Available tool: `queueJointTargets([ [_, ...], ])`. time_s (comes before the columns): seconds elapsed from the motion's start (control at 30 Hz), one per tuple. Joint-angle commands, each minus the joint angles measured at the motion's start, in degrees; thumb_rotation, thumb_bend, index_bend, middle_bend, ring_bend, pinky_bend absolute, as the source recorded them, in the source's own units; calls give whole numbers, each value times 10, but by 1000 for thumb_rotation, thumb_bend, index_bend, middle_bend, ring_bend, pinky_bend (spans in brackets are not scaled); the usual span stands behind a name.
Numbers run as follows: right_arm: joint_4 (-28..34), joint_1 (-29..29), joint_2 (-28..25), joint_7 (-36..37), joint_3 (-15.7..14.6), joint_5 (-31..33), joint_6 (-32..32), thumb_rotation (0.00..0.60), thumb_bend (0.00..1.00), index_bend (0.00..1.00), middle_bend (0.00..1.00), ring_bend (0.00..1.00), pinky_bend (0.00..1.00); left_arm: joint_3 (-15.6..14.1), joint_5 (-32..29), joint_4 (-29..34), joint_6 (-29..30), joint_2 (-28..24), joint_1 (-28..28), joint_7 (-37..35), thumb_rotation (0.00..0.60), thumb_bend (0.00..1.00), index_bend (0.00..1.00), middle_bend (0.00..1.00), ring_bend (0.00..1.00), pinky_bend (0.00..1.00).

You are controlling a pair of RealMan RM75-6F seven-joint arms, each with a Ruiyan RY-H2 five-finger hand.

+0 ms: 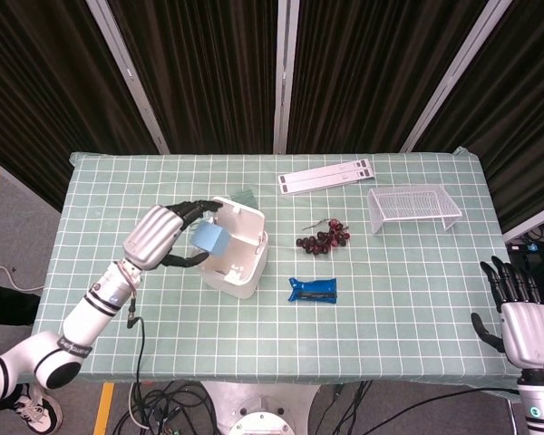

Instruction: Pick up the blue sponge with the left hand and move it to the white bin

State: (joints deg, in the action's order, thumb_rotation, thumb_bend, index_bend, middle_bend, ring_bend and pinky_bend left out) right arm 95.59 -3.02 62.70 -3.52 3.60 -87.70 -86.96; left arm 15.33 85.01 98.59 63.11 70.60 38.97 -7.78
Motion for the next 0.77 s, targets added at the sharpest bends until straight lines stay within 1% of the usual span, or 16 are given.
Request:
queueJointTargets([
  [0.03,-2,0,0,2,0,1,0,600,249,0,0,0,0,-2,3,-10,17,8,-2,-19,600,37,24,24,137,403],
  [0.1,-3,0,0,3,0,2,0,600,250,0,0,0,0,-4,8,-12,24,7,-4,-30,600,13,16,9,107,369],
  [0.17,-3,0,1,3,0,2,1,600,250,0,0,0,0,-8,17,-12,35,2,-9,-34,600,2,16,8,105,361],
  [0.27,-4,-1,2,4,1,1,1,600,250,0,0,0,0,-18,29,-9,56,-11,-23,-19,600,0,16,17,105,346],
  [0.33,-4,-1,2,4,1,1,1,600,250,0,0,0,0,-30,35,-6,74,-24,-40,1,600,0,16,28,105,338],
  [0.43,-5,0,2,6,0,1,0,600,250,0,0,0,0,-56,40,-6,110,-45,-80,53,600,0,20,46,105,316],
  [0.53,-6,1,0,8,1,3,-2,600,249,0,0,0,0,-92,36,-11,153,-56,-134,94,600,5,36,67,105,292],
  [0.57,-5,2,-1,8,1,3,-3,600,249,0,0,0,0,-109,36,-15,170,-58,-158,100,600,10,41,71,105,284],
  [0.67,-3,3,-2,5,0,-1,-6,600,250,0,0,0,0,-153,39,-43,216,-50,-219,110,600,21,46,81,105,268],
  [0.77,-3,3,1,3,-1,-3,-7,600,250,0,0,0,0,-179,28,-75,248,-27,-268,126,600,25,49,87,100,263],
])
